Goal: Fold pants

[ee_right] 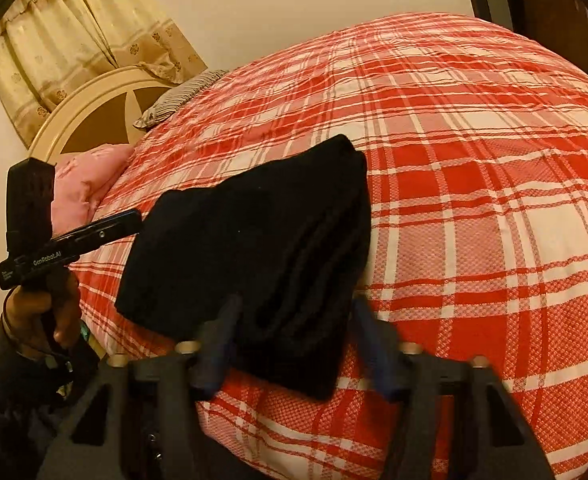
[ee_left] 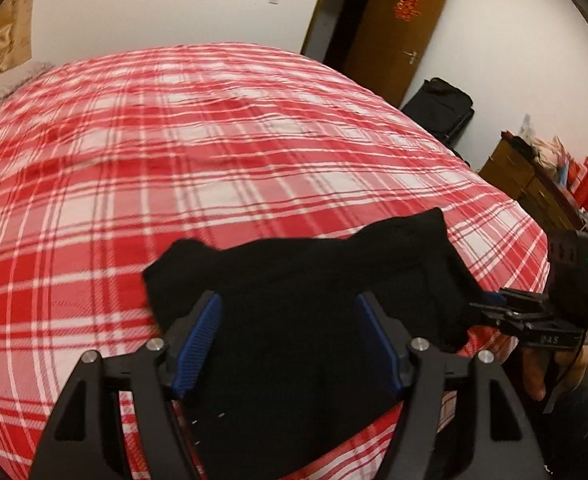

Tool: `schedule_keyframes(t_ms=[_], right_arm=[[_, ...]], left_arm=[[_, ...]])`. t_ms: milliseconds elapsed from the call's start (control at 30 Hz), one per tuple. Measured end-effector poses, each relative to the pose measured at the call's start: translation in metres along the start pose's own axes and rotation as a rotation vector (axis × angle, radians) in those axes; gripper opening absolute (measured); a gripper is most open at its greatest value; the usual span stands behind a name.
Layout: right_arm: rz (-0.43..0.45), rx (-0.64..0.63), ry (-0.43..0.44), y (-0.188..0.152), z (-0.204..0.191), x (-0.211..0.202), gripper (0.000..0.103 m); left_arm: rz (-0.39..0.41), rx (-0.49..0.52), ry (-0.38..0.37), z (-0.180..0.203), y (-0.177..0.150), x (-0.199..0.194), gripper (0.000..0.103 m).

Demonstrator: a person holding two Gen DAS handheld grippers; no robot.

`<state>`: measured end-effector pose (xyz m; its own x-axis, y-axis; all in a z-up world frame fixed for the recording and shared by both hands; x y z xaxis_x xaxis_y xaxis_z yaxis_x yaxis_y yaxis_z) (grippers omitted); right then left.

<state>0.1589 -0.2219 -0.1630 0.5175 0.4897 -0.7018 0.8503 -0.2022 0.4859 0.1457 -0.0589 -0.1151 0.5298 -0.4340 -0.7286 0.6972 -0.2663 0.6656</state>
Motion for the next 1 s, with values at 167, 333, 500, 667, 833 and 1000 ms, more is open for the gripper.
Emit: schedule_keyframes(t_ms=[167, 333, 500, 667, 833, 1000], right_arm=[[0.012, -0.023, -0.005, 0.0, -0.001, -0.004, 0.023], [0.032, -0.065, 0.012, 0.001, -0.013, -0.019, 0.02], [-0.041, -0.05, -0.068, -0.007, -0.001, -0.002, 0.02], [-0.002, -0.077, -0.126, 0.0, -0.001, -0.015, 0.034], [0.108, -0.131, -0.231, 0.017, -0.016, -0.032, 0.04], [0.142, -0.16, -0.071, 0.035, -0.039, -0.019, 0.041]], left_arm=[[-0.005, -0.001, 0.001, 0.0, -0.004, 0.0, 0.072], [0.012, 0.024, 0.024, 0.0, -0.002, -0.005, 0.072], [0.009, 0.029, 0.06, -0.008, -0.003, 0.002, 0.075], [-0.032, 0.005, 0.119, -0.031, -0.011, 0.016, 0.075], [-0.027, -0.008, 0.104, -0.036, -0.015, 0.016, 0.075], [-0.044, 0.014, 0.11, -0.032, -0.015, 0.02, 0.075]])
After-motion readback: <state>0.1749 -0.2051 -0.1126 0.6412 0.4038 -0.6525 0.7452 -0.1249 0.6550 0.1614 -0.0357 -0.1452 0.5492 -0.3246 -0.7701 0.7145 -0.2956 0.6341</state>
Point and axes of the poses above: each gripper's, at about its wrist camera, not at the fingertips, and x roughly the way its jaws point, z to its right, y to its top, the point moved 1 cm from there along x, roughly the way its jaws point, and after that the axes turned 8 degrees about x, right-handed, at the moved point
